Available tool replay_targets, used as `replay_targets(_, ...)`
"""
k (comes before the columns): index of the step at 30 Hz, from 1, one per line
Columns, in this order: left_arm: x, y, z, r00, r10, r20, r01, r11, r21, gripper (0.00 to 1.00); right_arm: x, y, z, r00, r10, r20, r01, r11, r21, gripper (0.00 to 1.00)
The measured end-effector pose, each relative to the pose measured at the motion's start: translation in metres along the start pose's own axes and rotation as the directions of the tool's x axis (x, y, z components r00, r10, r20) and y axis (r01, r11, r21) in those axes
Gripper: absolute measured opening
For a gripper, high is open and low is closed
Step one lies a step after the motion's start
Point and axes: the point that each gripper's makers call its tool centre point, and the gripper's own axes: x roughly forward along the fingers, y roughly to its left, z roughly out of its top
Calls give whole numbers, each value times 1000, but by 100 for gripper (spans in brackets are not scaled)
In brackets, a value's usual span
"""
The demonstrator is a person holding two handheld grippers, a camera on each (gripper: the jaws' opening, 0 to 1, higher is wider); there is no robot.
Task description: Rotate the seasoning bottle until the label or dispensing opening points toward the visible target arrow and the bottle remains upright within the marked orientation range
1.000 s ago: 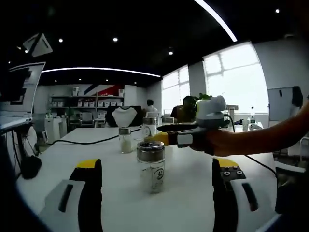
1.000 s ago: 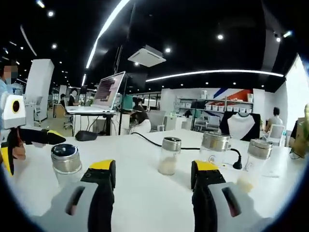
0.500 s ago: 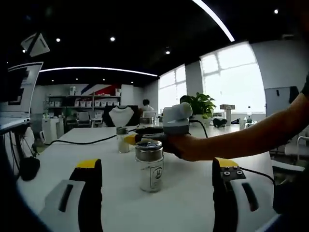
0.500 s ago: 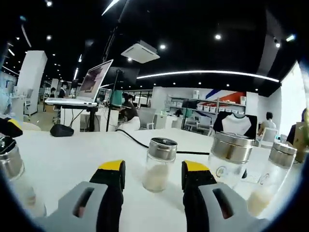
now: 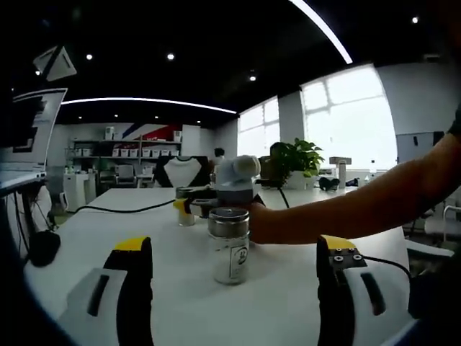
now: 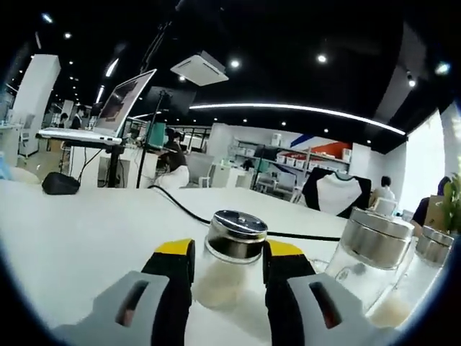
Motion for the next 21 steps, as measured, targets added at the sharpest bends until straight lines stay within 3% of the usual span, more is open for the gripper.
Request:
replay_targets(6,4,-5,-2,1000,-10,-4,10,1000,2,100,2,-2,2,1000,-9,-3,9,1000,-3,32)
replay_targets(9,5,-8,-1,1000,-11,-3,11,1000,5,100,-3,-3,3,1000,7,-5,-6,998,60,31)
replay_targets(12,7,-11,-1,1000,-11,-3,11,1000,10,100,-10,-2,5,999,44,-2,-44,994,102,30)
replay_targets(15,7,-11,-1,1000,-5,-1,5,1000,9,100,-19,1,13,996,79,35,-81,993,87,30)
replay_targets(21,4,-5,6,999,31,26,-31,999,17,100,-40,-6,26,994,95,62,-101,990,102,30)
